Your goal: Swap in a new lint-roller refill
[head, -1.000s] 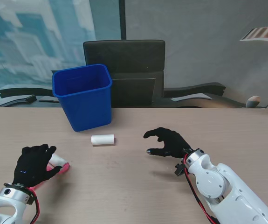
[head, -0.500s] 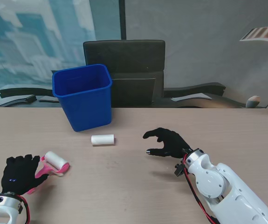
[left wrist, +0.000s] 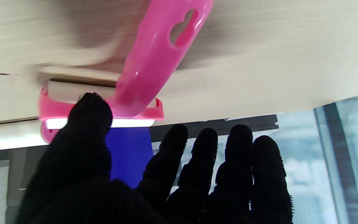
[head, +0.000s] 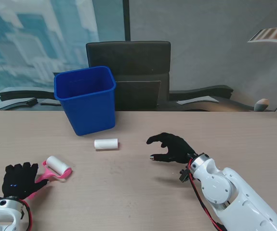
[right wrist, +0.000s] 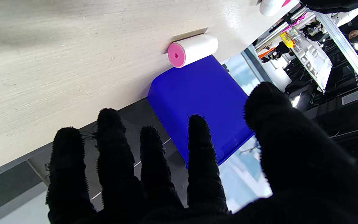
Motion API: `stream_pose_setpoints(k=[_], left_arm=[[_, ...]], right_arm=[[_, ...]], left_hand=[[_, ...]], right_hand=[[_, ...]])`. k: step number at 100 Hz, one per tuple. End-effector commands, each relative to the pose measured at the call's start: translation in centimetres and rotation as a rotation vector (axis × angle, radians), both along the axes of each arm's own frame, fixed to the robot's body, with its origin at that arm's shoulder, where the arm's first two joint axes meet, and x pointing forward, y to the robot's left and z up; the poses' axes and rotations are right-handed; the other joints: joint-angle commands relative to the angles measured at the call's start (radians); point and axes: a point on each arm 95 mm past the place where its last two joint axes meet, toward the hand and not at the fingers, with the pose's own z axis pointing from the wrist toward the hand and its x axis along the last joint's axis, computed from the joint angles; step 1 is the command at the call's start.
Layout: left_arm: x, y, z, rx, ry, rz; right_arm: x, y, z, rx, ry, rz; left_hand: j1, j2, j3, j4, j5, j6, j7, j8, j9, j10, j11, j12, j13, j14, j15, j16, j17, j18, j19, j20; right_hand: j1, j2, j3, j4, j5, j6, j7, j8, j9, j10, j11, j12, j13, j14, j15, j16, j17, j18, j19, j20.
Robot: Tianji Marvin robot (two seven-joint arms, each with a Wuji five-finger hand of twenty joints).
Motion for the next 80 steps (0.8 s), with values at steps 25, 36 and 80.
stream_pose_setpoints(k=[25,36,80], left_arm=[[1.5,-0.1,-1.4,-0.012,0.112,0.016],[1.8,-0.3,-1.7,-0.018,0.157,0.01],[1.8,-2.9,-0.7,-0.075,0.175,-0.142]], right_arm=[[-0.1,0.4,-0.1,-0.004,0.01,0.017],[-0.1,0.4,-0.1,-0.004,0.012,0.019],[0.0,0.6,-0.1,0.025,0.023,0.015]], left_hand=[[0.046,0.076,-0.037,0.021,0.03,0.024,-0.018,0.016,0.025,0.036,0.007,0.007,0.004,0.036,0.035,0.02,-0.009,0.02,0.031,0.031],[0.162,0.119,-0.086,0.032,0.084,-0.001,0.021,0.031,0.089,0.025,0.035,0.017,0.055,0.04,0.072,0.033,0.021,0.028,0.064,0.036],[0.45,0.232,-0.149,-0.001,0.22,-0.012,0.472,0.099,0.46,0.035,0.232,0.063,0.38,0.078,0.344,0.048,0.26,0.124,0.362,0.015]], right_hand=[[-0.011,-0.007,-0.028,0.036,0.015,0.001,0.004,-0.009,0.009,-0.006,0.008,-0.003,0.017,-0.144,0.021,0.014,0.001,-0.161,0.017,0.018],[-0.008,-0.001,-0.031,0.036,0.015,0.002,0.003,-0.009,0.015,-0.008,0.01,-0.003,0.022,-0.143,0.023,0.015,0.003,-0.16,0.018,0.018],[0.022,0.03,-0.041,0.038,0.079,0.063,0.021,-0.007,0.179,-0.015,0.063,0.02,0.147,-0.146,0.09,0.043,0.062,-0.15,0.059,0.03]])
